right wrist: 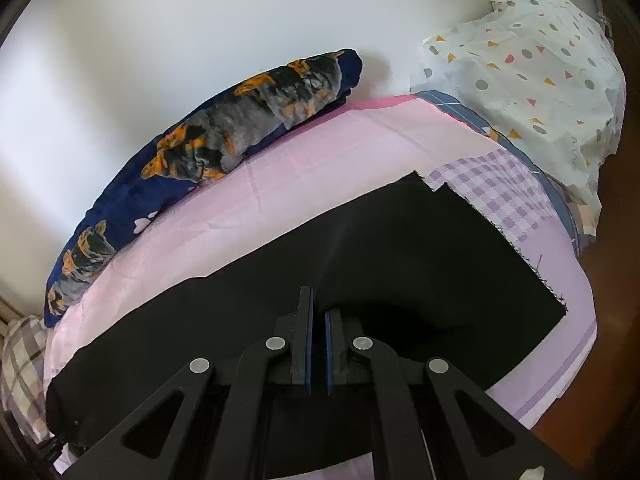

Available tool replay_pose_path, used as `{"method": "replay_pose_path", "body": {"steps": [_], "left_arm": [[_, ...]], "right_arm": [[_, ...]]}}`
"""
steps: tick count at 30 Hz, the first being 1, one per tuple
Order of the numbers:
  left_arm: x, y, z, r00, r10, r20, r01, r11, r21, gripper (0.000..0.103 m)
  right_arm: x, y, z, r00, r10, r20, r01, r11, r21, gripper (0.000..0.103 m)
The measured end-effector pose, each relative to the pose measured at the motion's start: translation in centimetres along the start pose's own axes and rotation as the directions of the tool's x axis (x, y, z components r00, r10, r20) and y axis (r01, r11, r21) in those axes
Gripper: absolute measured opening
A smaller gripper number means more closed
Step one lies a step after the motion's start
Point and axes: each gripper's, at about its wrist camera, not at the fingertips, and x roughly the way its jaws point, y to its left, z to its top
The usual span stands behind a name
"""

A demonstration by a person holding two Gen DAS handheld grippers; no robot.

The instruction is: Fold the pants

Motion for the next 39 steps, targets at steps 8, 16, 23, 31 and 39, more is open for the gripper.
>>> {"method": "replay_pose_path", "body": {"steps": [8,16,23,31,39], "left_arm": [[-0.4,1.4,0.0,0.995,-0.093,-0.025,0.092,0.995,-0.05,0.016],[0.1,3.6,-0.5,0.984,-0.174,-0.048,0.168,0.979,-0.115,0.016],[-0.3,4.1,0.1,0.989,-0.143,-0.028,0.14,0.987,-0.079,0.016],[0.2,5.0,-0.4,0.989,-0.146,-0.036,0.143,0.985,-0.093,0.017],[-0.2,5.4,-1.2,0.982,-0.182,-0.048,0.178,0.98,-0.084,0.017]], "right_arm": [[-0.9,-0.1,0.0,1.0,0.005,0.01,-0.005,1.0,0.005,0.004],[-0.9,-1.1,-1.9,1.0,0.002,-0.023,-0.001,1.0,0.017,0.004],[-0.2,-2.1,-4.5,0.996,0.008,-0.085,-0.004,0.999,0.048,0.004],[-0.7,-2.9,-6.0,0.993,0.007,-0.116,0.001,0.998,0.07,0.003],[-1.7,-3.3,-6.4,0.993,-0.011,-0.117,0.02,0.997,0.072,0.003]]}}
